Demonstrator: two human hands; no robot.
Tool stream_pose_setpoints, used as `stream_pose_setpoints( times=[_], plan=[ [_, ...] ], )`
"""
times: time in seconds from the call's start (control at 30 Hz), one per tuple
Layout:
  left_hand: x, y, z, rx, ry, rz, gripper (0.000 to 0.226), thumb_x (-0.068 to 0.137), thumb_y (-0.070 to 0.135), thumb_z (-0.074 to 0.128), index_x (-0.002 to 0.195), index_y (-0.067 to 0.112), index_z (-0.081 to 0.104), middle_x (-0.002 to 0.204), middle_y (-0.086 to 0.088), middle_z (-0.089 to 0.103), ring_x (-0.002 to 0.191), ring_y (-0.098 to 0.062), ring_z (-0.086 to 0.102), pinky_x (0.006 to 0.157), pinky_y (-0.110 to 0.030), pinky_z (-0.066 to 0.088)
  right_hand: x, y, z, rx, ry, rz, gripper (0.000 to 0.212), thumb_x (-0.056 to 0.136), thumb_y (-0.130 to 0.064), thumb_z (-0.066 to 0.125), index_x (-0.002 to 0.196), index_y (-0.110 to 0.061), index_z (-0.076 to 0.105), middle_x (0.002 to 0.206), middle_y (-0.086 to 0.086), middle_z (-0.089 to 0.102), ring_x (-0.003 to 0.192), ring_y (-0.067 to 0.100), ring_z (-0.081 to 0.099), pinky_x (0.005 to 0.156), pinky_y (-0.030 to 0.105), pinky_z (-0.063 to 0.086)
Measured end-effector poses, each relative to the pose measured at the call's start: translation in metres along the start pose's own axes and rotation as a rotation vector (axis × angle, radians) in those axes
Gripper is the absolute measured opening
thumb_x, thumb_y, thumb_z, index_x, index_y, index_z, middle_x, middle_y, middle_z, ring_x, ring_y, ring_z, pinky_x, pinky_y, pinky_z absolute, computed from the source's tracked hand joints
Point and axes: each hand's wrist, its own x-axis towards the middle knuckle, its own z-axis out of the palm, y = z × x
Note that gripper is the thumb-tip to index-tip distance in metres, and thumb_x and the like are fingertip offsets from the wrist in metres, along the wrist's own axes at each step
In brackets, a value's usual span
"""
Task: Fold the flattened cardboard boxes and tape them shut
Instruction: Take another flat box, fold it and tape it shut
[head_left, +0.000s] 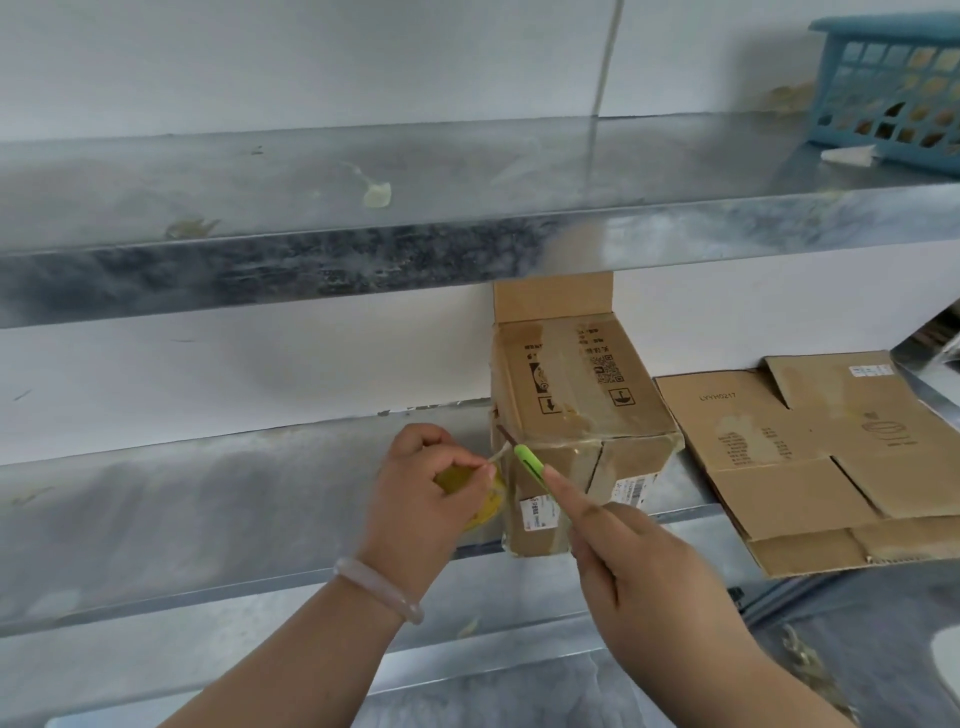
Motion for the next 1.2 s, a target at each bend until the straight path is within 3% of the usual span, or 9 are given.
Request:
stream_pose_setpoints(
  times=[0.13,0.27,0.43,0.7,0.83,0.97,1.03,1.1,1.2],
  plan=[
    [0.002,0.005,0.001,0.024,0.0,0.005,0.011,0.075,0.034,0.072,0.069,0.039,0.064,0.092,0.021,0.049,0.088,0.001,0.051,0.07,0.001,0.035,0.001,-0.007,0.003,-0.147,-0.007,-0.093,0.074,0.08,-0.005,0.074,0.144,-0.031,0.047,0.069,-0.007,0.052,0.047,0.016,0.046,0.037,0.034,0.043],
    [0.0,0.004,0.001,0.004,0.011,0.009,0.014,0.076,0.031,0.077,0.07,0.036,0.066,0.093,0.02,0.049,0.091,0.006,0.048,0.071,-0.001,0.036,0.006,-0.004,0.012,-0.17,-0.035,0.03,0.071,0.099,-0.023,0.049,0.146,-0.048,0.003,0.088,-0.009,0.043,0.066,0.014,0.043,0.058,0.027,0.039],
    [0.004,0.006,0.001,-0.009,0.044,-0.005,0.011,0.077,0.029,0.076,0.069,0.03,0.068,0.091,0.017,0.049,0.089,0.008,0.048,0.07,0.0,0.035,0.012,0.002,0.02,-0.281,-0.117,0.112,0.075,0.102,-0.026,0.037,0.141,-0.052,-0.021,0.087,-0.011,0.034,0.071,0.012,0.042,0.055,0.02,0.031],
    [0.009,-0.01,-0.005,0.12,0.032,0.111,0.004,0.081,0.027,0.074,0.079,0.026,0.07,0.094,0.017,0.045,0.091,0.009,0.047,0.074,0.001,0.032,0.009,0.022,0.016,-0.297,-0.227,-0.016,0.065,0.103,-0.027,0.036,0.15,-0.051,0.0,0.1,-0.014,0.052,0.077,0.013,0.059,0.063,0.028,0.05],
    [0.024,-0.038,-0.011,0.347,0.081,0.093,0.004,0.081,0.023,0.075,0.081,0.019,0.073,0.099,0.005,0.052,0.079,-0.012,0.057,0.075,-0.029,0.045,-0.008,0.044,0.006,-0.198,0.166,-0.352,0.038,0.096,-0.031,0.046,0.133,-0.025,0.045,0.084,-0.005,0.069,0.053,0.01,0.054,0.046,0.024,0.045],
    [0.037,-0.071,-0.006,0.56,0.109,0.072,0.007,0.075,0.018,0.08,0.076,0.02,0.073,0.096,-0.002,0.061,0.075,-0.027,0.063,0.074,-0.039,0.041,-0.02,0.084,-0.005,0.268,0.578,0.085,0.047,0.094,-0.044,0.045,0.113,-0.003,0.054,0.08,0.0,0.058,0.067,0.004,0.053,0.062,0.015,0.043],
    [0.038,-0.086,0.002,0.61,0.092,0.029,0.009,0.074,0.015,0.081,0.075,0.018,0.073,0.094,-0.005,0.062,0.078,-0.03,0.063,0.076,-0.041,0.04,-0.011,0.11,-0.009,0.398,0.64,0.346,0.032,0.095,-0.037,0.048,0.115,-0.012,0.051,0.087,0.006,0.058,0.071,0.014,0.055,0.06,0.026,0.046],
    [0.032,-0.098,0.012,0.609,0.045,-0.011,0.009,0.073,0.012,0.082,0.074,0.015,0.073,0.092,-0.007,0.064,0.08,-0.034,0.064,0.08,-0.044,0.042,0.005,0.139,-0.009,0.314,0.547,0.556,0.024,0.098,-0.025,0.048,0.119,-0.036,0.049,0.102,-0.003,0.058,0.081,0.017,0.058,0.063,0.035,0.049],
    [0.012,-0.113,0.027,0.599,-0.018,-0.054,0.01,0.078,0.02,0.071,0.074,0.011,0.074,0.089,-0.008,0.068,0.084,-0.036,0.065,0.087,-0.049,0.045,0.033,0.183,0.006,0.156,0.268,0.68,0.03,0.098,-0.02,0.053,0.126,-0.031,0.052,0.11,-0.005,0.053,0.09,0.015,0.055,0.072,0.032,0.048]
  ],
)
